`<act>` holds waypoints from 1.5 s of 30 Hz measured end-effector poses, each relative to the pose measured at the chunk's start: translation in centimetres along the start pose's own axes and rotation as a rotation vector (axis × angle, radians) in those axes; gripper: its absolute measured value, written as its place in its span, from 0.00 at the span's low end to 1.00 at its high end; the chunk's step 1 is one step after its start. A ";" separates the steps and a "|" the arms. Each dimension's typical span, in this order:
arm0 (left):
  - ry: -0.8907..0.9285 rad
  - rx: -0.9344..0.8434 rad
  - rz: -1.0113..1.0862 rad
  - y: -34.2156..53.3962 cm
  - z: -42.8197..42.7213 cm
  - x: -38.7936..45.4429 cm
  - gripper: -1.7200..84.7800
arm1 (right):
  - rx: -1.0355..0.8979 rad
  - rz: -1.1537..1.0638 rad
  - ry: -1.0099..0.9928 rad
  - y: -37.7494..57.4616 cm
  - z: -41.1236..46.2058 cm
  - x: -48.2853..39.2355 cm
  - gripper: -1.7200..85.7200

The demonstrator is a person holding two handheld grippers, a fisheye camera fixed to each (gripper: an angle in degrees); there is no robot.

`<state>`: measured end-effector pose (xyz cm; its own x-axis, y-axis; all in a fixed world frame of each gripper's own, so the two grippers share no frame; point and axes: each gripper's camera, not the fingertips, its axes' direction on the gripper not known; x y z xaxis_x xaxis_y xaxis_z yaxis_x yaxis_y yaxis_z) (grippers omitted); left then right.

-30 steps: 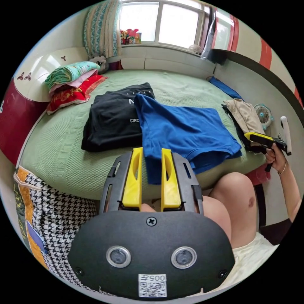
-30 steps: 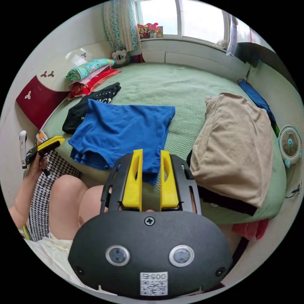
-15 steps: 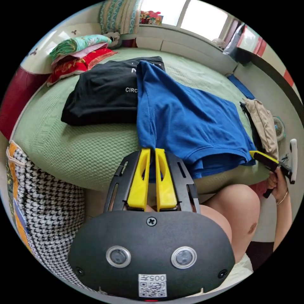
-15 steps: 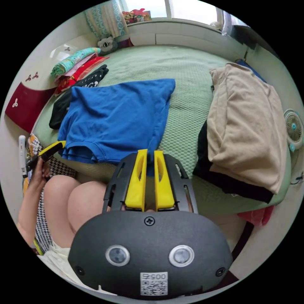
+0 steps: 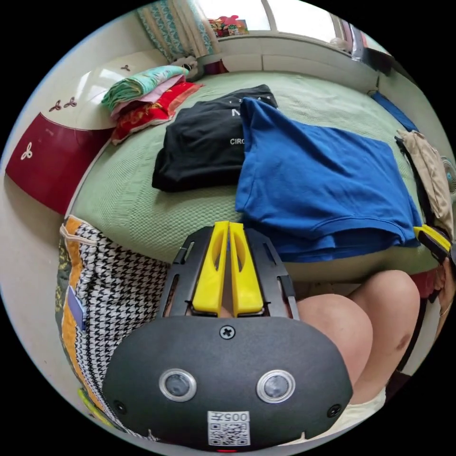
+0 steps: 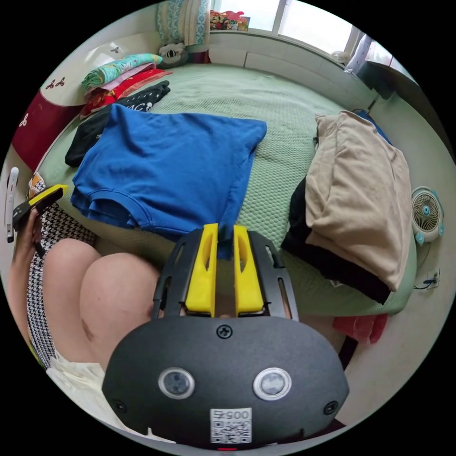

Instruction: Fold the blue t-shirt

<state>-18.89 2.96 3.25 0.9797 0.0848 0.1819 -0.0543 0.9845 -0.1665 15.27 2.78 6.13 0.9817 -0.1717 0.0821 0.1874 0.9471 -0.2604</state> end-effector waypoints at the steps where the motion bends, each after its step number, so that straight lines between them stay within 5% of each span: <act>1: 0.019 0.028 0.044 -0.5 -1.3 1.9 0.03 | -0.006 -0.001 -0.005 -0.1 -0.2 0.2 0.05; 13: 0.373 0.019 0.553 -7.0 -6.6 26.5 0.13 | 0.033 0.012 0.134 -1.7 -4.8 2.4 0.06; 21: 0.331 -0.159 0.707 -10.0 -4.3 36.7 0.18 | 0.089 0.075 0.148 -3.2 -8.1 6.5 0.07; 30: 0.342 -0.168 0.638 -12.1 -3.0 38.8 0.17 | 0.083 0.092 0.117 -6.7 -6.9 8.6 0.08; 34: 0.380 -0.137 0.554 -13.1 -3.7 36.7 0.09 | 0.071 0.084 0.083 -9.8 -5.5 9.8 0.09; 45: 0.524 -0.033 0.447 -13.8 -5.5 28.5 0.08 | -0.106 0.141 -0.361 -22.9 2.5 14.8 0.17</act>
<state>10.88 -9.03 5.41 0.8293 0.3881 -0.4020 -0.4768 0.8666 -0.1471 25.40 -20.71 15.74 0.9270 0.0815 0.3662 0.0730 0.9183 -0.3892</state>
